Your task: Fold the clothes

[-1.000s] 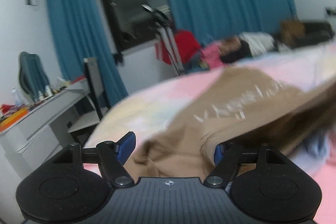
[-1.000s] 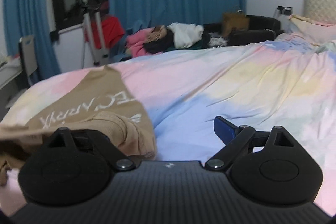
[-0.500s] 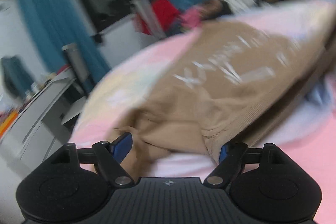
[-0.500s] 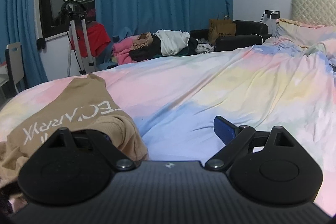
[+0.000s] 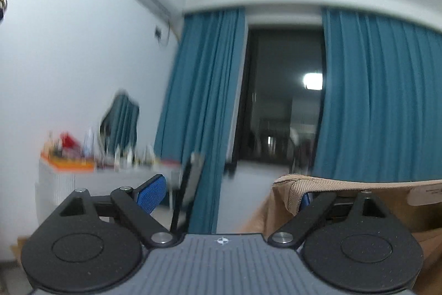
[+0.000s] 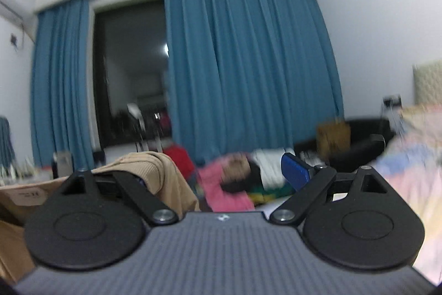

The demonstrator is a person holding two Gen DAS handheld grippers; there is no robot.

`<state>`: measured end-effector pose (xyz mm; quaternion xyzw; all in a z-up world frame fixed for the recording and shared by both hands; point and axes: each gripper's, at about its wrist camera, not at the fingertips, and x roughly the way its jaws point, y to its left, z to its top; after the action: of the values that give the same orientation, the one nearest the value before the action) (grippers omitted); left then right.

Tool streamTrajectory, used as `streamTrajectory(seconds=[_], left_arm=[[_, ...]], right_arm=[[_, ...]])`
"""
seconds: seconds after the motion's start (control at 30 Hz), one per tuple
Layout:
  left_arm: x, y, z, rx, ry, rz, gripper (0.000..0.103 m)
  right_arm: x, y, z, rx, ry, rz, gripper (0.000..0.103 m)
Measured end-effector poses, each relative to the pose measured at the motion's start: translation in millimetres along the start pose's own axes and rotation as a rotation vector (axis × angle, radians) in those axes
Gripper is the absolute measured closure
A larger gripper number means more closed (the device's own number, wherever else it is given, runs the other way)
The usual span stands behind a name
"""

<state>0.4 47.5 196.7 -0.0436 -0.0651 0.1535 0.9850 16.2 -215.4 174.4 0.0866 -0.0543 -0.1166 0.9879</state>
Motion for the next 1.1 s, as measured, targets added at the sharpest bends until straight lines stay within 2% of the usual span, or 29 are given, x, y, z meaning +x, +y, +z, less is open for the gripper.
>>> streamTrajectory(seconds=[0.1,0.27,0.4,0.53,0.67,0.83,0.93,1.1], left_arm=[[-9.5,-0.8,65.8,0.01,-0.107,-0.013,0.011],[-29.9,1.9,168.2,0.008,-0.178,-0.077,0.011],[-51.3,2.0,230.1,0.015,-0.232,-0.125,0.01],[-59.2,0.0,267.7,0.032,-0.252,-0.149,0.008],[-59.0,-4.2,280.2,0.05,-0.244,-0.161,0.007],[-23.2,-10.8,261.3,0.077,-0.16,-0.162,0.007],[22.3,-22.3,234.2,0.117,-0.114,-0.141,0.007],[105.0,-45.3,165.6,0.145,-0.013,-0.118,0.006]], right_arm=[[-6.8,8.8,62.3,0.012,-0.06,0.033,0.012],[-34.3,12.0,159.2,0.005,-0.162,0.075,0.012],[-66.7,7.2,220.2,-0.021,-0.244,0.094,0.012],[-88.9,3.9,263.6,-0.047,-0.273,0.119,0.011],[-87.1,3.0,283.7,-0.056,-0.227,0.141,0.011],[-52.1,7.1,266.9,-0.09,-0.143,0.138,0.011],[-19.1,10.3,243.0,-0.096,-0.081,0.135,0.011],[53.8,19.4,189.8,-0.103,0.028,0.104,0.011]])
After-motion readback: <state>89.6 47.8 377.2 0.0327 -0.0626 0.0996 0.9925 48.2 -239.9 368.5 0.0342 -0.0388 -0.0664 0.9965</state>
